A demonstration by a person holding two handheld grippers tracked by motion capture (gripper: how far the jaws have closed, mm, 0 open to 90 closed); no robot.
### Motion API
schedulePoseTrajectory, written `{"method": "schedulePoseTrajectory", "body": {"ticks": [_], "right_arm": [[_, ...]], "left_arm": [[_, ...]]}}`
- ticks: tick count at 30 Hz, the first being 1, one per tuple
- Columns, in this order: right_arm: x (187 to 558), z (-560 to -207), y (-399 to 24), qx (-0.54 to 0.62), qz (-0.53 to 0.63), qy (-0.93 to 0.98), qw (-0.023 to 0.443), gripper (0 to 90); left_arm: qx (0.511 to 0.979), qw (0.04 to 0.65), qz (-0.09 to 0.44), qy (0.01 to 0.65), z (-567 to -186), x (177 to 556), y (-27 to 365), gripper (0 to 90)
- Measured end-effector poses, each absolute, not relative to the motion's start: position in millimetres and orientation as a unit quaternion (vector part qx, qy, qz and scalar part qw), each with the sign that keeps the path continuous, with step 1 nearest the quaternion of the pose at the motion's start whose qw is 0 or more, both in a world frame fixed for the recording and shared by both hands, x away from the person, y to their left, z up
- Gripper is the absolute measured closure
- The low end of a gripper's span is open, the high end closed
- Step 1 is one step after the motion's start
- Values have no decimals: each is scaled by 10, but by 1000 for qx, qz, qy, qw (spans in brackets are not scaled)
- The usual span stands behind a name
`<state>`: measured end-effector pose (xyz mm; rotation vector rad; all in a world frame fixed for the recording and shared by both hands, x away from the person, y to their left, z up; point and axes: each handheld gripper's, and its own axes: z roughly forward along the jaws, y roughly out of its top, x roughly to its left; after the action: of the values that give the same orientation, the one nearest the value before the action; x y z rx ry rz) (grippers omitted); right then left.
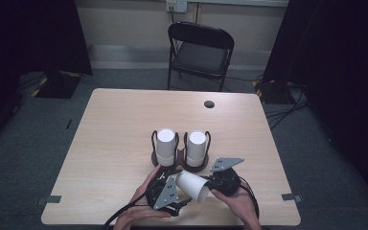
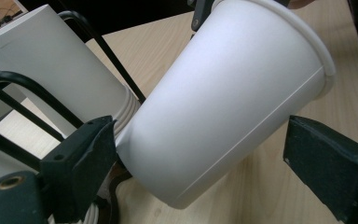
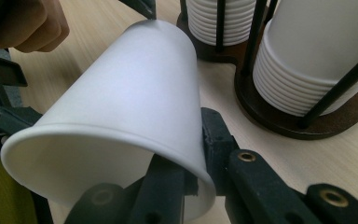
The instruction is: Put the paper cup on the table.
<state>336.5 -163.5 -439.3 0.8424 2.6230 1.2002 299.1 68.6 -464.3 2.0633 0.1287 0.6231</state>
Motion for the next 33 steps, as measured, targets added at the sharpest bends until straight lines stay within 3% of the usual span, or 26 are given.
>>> {"method": "schedulePoseTrajectory", "body": {"ticks": [9, 14, 33], "right_arm": [[3425, -4385, -1622, 284, 383, 877, 58, 869], [3432, -4384, -1605, 287, 382, 877, 54, 872], [3495, -4344, -1567, 315, 400, 860, 43, 884]], "left_arm": [[853, 447, 267, 15, -4623, 2962, 542, 95], [853, 448, 266, 17, -4653, 2975, 484, 73], [837, 465, 286, 37, -4660, 2999, 345, 142]]}}
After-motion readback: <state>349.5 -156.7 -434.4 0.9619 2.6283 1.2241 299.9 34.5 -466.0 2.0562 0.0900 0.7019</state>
